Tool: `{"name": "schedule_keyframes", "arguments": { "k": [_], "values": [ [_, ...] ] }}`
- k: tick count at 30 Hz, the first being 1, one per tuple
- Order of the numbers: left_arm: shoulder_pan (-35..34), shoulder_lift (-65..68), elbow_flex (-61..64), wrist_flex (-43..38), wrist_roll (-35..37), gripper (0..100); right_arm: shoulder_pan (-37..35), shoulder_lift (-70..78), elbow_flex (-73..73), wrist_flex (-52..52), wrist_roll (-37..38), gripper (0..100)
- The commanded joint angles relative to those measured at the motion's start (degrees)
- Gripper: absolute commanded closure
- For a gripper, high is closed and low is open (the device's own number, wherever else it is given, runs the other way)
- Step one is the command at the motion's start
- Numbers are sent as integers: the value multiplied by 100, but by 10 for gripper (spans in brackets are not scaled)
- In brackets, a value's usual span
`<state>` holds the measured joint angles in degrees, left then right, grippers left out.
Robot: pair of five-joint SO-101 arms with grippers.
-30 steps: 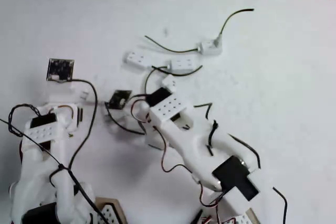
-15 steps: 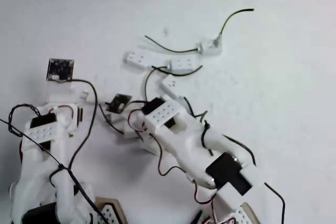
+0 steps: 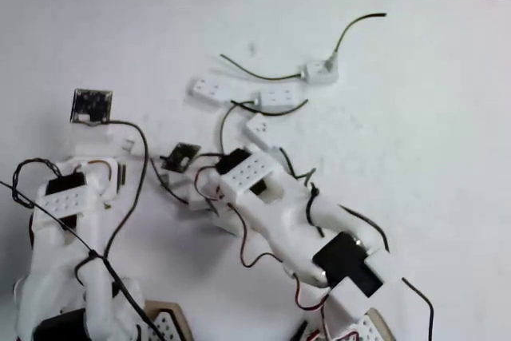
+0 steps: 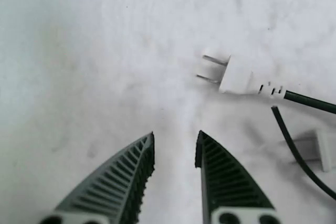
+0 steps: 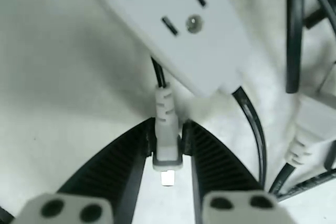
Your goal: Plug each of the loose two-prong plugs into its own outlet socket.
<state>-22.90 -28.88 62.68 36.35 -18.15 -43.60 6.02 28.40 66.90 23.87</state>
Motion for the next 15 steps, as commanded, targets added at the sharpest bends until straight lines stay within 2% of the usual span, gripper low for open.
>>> {"name": "schedule_keyframes", "arguments": {
  "k": [1, 6, 10, 15],
  "values": [
    [48, -198, -44, -114, 18, 861, -22, -48, -378, 189, -44, 924],
    [48, -198, -44, -114, 18, 861, -40, 4, -536, 330, -70, 923],
    [48, -198, -44, -114, 18, 861, -40, 92, -484, 330, -79, 861],
    [48, -198, -44, -114, 18, 861, -40, 365, -607, 295, -53, 899]
  ]
}}
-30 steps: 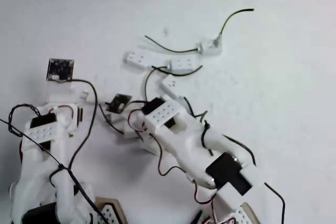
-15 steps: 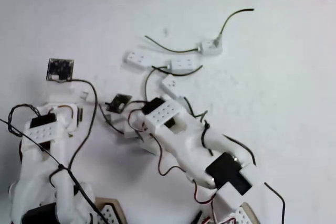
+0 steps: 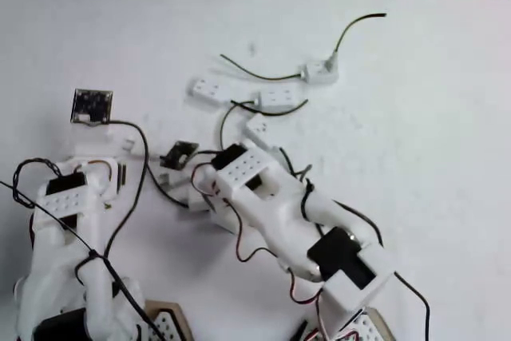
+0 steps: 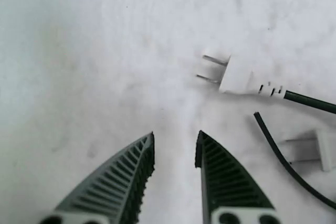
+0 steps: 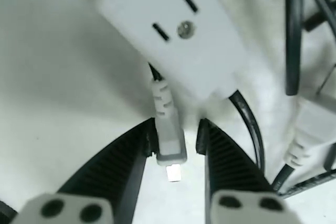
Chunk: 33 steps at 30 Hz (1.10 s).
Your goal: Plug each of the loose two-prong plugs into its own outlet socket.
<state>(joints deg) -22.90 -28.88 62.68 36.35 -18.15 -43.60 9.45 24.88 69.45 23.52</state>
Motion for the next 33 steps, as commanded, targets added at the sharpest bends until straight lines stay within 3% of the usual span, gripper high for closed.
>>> {"name": "schedule_keyframes", "arguments": {
  "k": [1, 33],
  "values": [
    [48, -198, -44, -114, 18, 861, -40, 48, -308, 40, -18, 902],
    [57, -198, -44, -114, 18, 861, -22, 57, -721, 303, -26, 902]
  ]
}}
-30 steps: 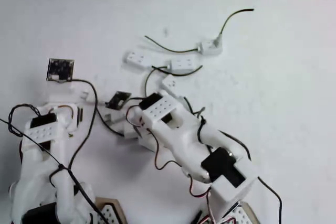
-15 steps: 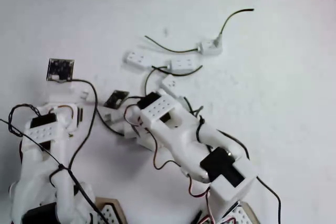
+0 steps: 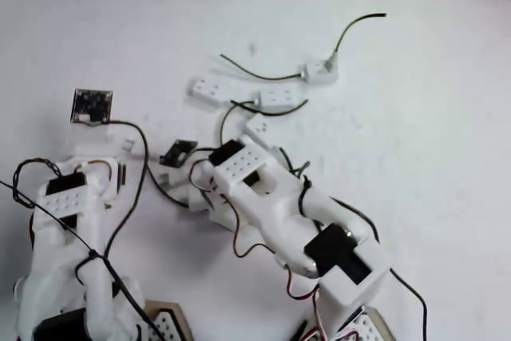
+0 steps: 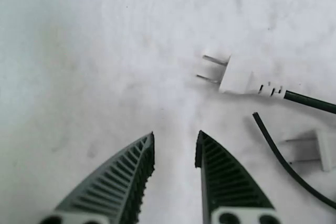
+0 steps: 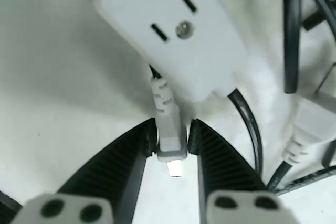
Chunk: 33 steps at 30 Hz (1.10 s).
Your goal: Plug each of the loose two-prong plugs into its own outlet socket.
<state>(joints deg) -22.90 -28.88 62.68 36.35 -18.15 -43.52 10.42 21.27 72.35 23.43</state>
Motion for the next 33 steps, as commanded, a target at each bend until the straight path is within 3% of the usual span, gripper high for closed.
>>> {"name": "schedule_keyframes", "arguments": {
  "k": [1, 25, 33],
  "values": [
    [57, -198, -44, -114, 18, 861, -31, -40, -396, 13, -18, 902],
    [57, -198, -44, -114, 18, 861, -40, 22, -273, 268, 0, 905],
    [57, -198, -44, -114, 18, 861, -48, 22, -273, 303, 9, 978]
  ]
}}
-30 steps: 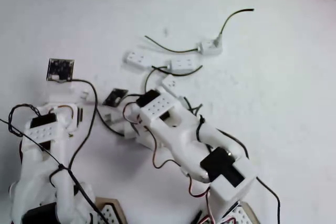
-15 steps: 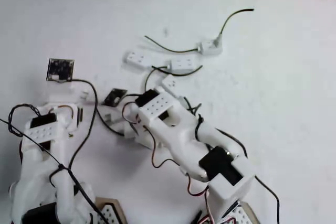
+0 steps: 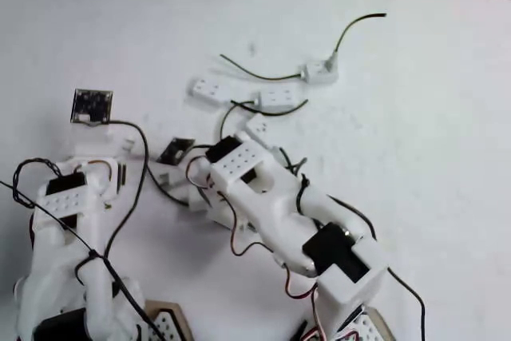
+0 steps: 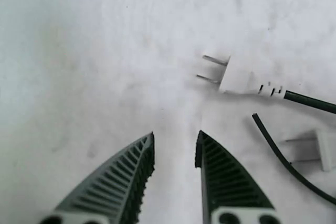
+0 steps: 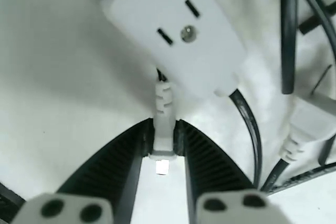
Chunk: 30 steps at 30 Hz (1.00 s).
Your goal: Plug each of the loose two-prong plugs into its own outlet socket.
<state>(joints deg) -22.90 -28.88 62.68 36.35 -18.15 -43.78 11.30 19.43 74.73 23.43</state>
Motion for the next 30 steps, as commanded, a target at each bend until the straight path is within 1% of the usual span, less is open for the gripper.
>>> {"name": "schedule_keyframes", "arguments": {
  "k": [1, 5, 8, 10, 18, 24, 27, 30],
  "values": [
    [57, -198, -44, -114, 18, 861, -22, -66, -88, 66, 9, 978],
    [57, -198, -44, -114, 18, 861, -31, -127, -114, 75, 18, 980],
    [57, -198, -44, -114, 9, 861, -40, -365, -158, 295, 79, 981],
    [57, -198, -44, -114, 9, 861, -84, -743, -176, 558, 193, 981],
    [48, -242, -53, -114, 35, 861, -171, -2712, -149, 1279, 123, 981],
    [48, -435, -308, 44, 70, 861, -154, -3749, -18, 1270, -554, 981],
    [57, -1042, -510, 413, 70, 861, -22, -4180, 202, 954, -932, 981],
    [84, -1903, -659, 809, 88, 861, 242, -4593, 563, 374, -1292, 981]
  ]
}}
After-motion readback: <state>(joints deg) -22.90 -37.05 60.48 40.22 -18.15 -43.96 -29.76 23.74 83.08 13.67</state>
